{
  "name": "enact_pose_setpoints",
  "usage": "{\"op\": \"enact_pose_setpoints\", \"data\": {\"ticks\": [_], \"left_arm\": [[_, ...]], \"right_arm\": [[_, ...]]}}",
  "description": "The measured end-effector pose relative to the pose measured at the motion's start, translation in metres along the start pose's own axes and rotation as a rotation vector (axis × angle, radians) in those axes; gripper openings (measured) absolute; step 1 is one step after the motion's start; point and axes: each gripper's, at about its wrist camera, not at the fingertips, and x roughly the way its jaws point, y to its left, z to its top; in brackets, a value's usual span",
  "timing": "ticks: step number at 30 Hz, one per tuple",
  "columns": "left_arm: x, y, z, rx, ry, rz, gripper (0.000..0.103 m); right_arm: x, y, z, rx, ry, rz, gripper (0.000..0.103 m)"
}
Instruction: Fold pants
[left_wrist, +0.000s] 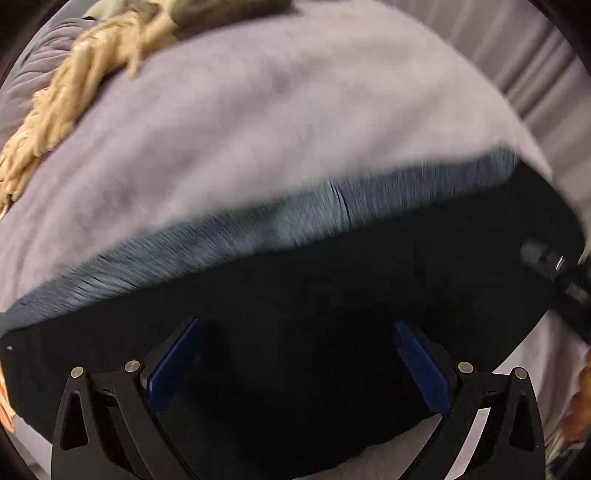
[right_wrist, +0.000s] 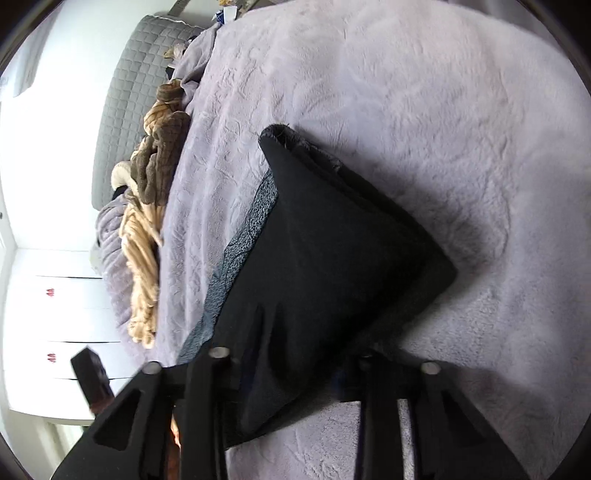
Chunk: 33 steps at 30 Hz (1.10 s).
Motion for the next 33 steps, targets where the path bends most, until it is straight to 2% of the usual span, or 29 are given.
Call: {"op": "enact_pose_setpoints", "data": {"ticks": [3, 5, 7, 10, 15, 19, 22, 23, 24, 25, 27, 28, 30, 32, 33], "left_arm": [[0.008, -0.009, -0.009, 0.039, -0.042, 0.026, 0.103], [-0.001, -0.009, -0.008, 0.093, -0.005, -0.033, 0.103], [-0.016, 0.006, -0.009, 0.094, 0.003, -0.105, 0.103], [-0.051, 0.049, -0.024, 0.035, -0.047, -0.156, 0.103], [-0.099, 0.150, -0.062, -0.014, -0.102, -0.066, 0.103], [-0.116, 0.228, -0.093, -0.098, -0.095, 0.016, 0.103], [-0.119, 0.277, -0.122, -0.198, -0.063, 0.071, 0.103], [-0.119, 0.292, -0.132, -0.232, -0.051, 0.082, 0.103], [-0.118, 0.300, -0.143, -0.260, -0.042, 0.092, 0.103], [-0.117, 0.304, -0.157, -0.284, -0.036, 0.099, 0.103], [-0.119, 0.314, -0.177, -0.322, -0.027, 0.093, 0.103], [-0.117, 0.316, -0.179, -0.332, -0.023, 0.084, 0.103], [-0.110, 0.324, -0.183, -0.339, -0.008, 0.062, 0.103], [-0.110, 0.319, -0.185, -0.333, -0.011, 0.028, 0.103], [-0.110, 0.316, -0.181, -0.327, -0.019, 0.000, 0.103]], "right_arm": [[0.001, 0.014, -0.001, -0.040, -0.006, -0.069, 0.014], [-0.004, 0.039, -0.007, -0.143, -0.026, -0.123, 0.014], [-0.012, 0.071, -0.016, -0.263, -0.059, -0.170, 0.014], [-0.025, 0.123, -0.037, -0.424, -0.121, -0.215, 0.014], [-0.020, 0.205, -0.098, -0.650, -0.163, -0.291, 0.013], [0.032, 0.260, -0.169, -0.860, -0.088, -0.361, 0.014], [0.101, 0.287, -0.231, -1.043, 0.016, -0.439, 0.016], [0.130, 0.290, -0.251, -1.096, 0.061, -0.474, 0.020], [0.154, 0.290, -0.268, -1.140, 0.099, -0.528, 0.027], [0.180, 0.287, -0.286, -1.193, 0.131, -0.618, 0.027], [0.208, 0.285, -0.319, -1.340, 0.114, -0.808, 0.029], [0.209, 0.287, -0.333, -1.408, 0.088, -0.868, 0.030], [0.191, 0.296, -0.345, -1.447, 0.065, -0.834, 0.036], [0.162, 0.308, -0.343, -1.363, 0.096, -0.702, 0.041], [0.146, 0.310, -0.335, -1.282, 0.117, -0.616, 0.043]]}}
